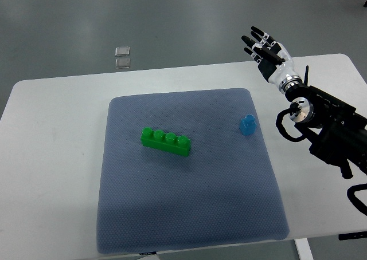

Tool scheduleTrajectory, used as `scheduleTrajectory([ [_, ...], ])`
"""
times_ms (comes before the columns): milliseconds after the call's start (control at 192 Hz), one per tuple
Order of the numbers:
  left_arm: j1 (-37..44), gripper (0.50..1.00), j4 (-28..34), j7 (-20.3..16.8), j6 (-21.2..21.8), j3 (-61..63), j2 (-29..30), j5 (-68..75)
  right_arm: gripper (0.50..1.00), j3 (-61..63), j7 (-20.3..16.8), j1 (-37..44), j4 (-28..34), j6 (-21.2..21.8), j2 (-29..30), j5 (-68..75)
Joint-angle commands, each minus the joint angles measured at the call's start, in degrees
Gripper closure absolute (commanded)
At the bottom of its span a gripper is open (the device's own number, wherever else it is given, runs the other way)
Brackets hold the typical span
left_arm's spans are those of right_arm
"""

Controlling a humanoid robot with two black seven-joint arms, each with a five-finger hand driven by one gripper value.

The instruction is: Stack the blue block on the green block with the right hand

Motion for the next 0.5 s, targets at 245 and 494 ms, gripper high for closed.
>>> scheduleTrajectory([
  [245, 0.0, 0.500, 0.0, 0.0, 0.0, 0.0, 0.0, 0.0, 0.587, -1.3, 1.2, 3.3, 6.2, 1.4, -9.8, -27.5],
  [494, 0.0, 0.500, 0.0, 0.0, 0.0, 0.0, 0.0, 0.0, 0.587, -5.7, 1.4, 6.7, 15.9, 6.5, -19.9, -49.9],
])
